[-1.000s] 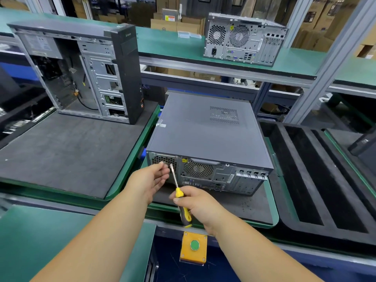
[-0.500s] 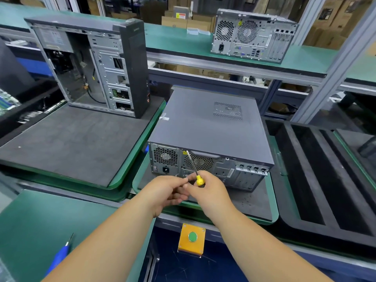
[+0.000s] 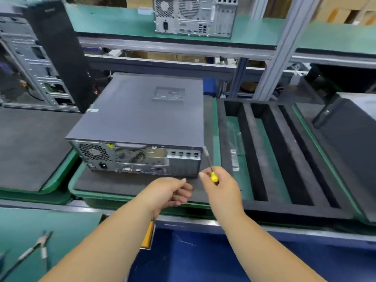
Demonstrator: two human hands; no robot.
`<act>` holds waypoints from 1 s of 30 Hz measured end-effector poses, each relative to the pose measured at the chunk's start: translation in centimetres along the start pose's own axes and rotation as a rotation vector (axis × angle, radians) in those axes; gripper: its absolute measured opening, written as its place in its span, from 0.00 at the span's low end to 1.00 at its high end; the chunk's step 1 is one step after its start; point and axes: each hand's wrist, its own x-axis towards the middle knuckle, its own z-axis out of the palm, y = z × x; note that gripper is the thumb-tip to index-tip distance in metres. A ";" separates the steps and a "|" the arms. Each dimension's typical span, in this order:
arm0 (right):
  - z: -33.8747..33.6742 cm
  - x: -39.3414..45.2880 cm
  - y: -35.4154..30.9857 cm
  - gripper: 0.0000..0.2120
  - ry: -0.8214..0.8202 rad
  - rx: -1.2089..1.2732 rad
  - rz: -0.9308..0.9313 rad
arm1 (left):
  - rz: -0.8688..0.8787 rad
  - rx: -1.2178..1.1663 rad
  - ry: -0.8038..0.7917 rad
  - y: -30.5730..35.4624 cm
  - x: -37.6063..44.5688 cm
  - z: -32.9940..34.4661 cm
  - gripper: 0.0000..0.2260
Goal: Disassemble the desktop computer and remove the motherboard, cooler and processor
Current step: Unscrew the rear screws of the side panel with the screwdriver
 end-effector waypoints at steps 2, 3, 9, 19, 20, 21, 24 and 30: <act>-3.7 1.2 1.1 0.05 0.118 0.006 -0.039 | 0.010 0.013 0.000 0.3 0.7 2.7 0.13; -5.4 1.9 1.6 0.05 0.157 -0.002 -0.061 | 0.019 0.017 0.002 0.5 1.0 3.8 0.12; -10.7 5.9 5.1 0.04 0.080 -0.122 0.064 | 0.035 0.023 0.078 1.5 2.5 8.6 0.10; -10.1 5.6 6.9 0.08 -0.176 0.208 0.172 | 0.005 0.081 0.101 1.1 3.7 13.4 0.07; -10.1 5.5 6.5 0.08 -0.191 0.209 0.109 | 0.021 0.095 0.073 1.0 3.8 13.5 0.06; -10.0 5.4 6.1 0.08 -0.212 0.213 0.054 | 0.031 0.111 0.042 0.9 3.7 13.5 0.08; -9.2 4.9 5.0 0.07 -0.312 0.275 -0.015 | 0.048 0.129 -0.042 1.2 2.9 13.1 0.13; -6.6 3.9 2.2 0.08 -0.416 0.251 -0.147 | 0.235 0.085 0.020 1.2 0.3 9.8 0.14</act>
